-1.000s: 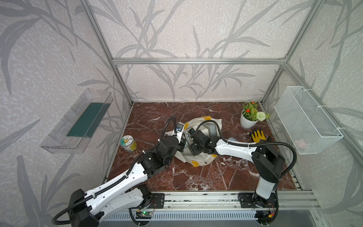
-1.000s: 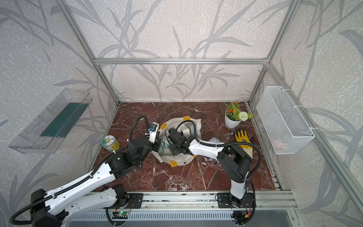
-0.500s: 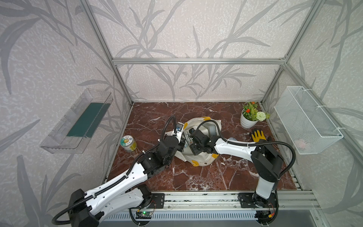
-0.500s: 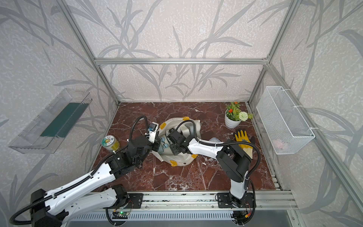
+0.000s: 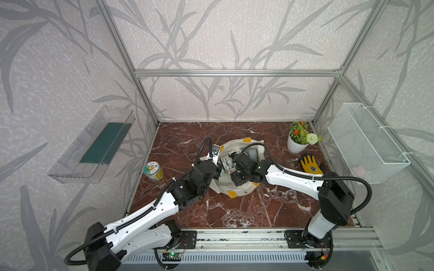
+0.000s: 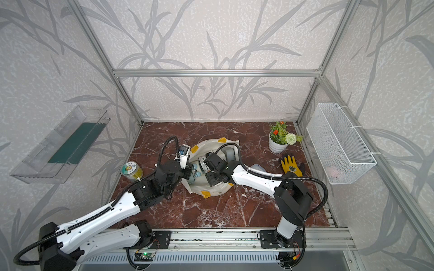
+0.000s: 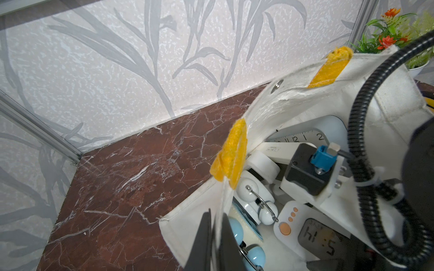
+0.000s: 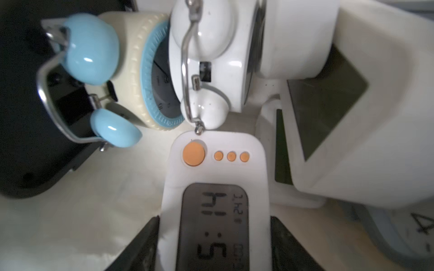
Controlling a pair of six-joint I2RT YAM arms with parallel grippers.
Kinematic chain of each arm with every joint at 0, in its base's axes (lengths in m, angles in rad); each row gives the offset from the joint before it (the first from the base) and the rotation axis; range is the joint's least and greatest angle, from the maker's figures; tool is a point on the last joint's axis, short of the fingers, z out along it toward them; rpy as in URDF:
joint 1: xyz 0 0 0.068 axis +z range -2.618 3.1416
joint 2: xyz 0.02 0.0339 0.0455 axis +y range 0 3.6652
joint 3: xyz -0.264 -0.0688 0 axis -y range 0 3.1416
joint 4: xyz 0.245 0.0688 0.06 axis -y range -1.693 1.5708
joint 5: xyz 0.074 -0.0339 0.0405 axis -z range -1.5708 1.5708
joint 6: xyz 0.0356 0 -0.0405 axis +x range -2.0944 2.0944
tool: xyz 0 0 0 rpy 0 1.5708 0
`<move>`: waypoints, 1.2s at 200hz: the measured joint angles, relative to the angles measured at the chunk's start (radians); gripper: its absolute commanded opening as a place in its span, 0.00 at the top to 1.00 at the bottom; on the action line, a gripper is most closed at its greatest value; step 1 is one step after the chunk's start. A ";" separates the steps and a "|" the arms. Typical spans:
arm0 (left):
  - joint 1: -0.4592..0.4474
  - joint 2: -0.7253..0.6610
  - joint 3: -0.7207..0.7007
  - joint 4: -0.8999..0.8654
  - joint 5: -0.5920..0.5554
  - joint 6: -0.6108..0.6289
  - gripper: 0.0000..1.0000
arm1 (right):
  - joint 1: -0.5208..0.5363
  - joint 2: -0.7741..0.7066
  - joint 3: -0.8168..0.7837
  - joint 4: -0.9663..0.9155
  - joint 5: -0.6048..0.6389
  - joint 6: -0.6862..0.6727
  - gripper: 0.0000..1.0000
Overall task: Take the alarm clock out of the canvas bag
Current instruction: Pick up the alarm from the canvas bag.
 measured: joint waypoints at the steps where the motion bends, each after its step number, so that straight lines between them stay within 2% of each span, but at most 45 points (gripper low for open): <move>1: 0.000 0.000 0.000 0.000 -0.001 0.000 1.00 | 0.000 -0.002 0.000 -0.001 0.000 0.000 0.52; 130: 0.000 0.024 0.018 -0.016 -0.055 -0.003 1.00 | -0.005 -0.215 0.004 -0.075 -0.039 -0.024 0.52; 240: -0.003 0.029 0.023 -0.025 -0.084 -0.013 1.00 | -0.061 -0.481 0.036 -0.130 0.059 -0.111 0.54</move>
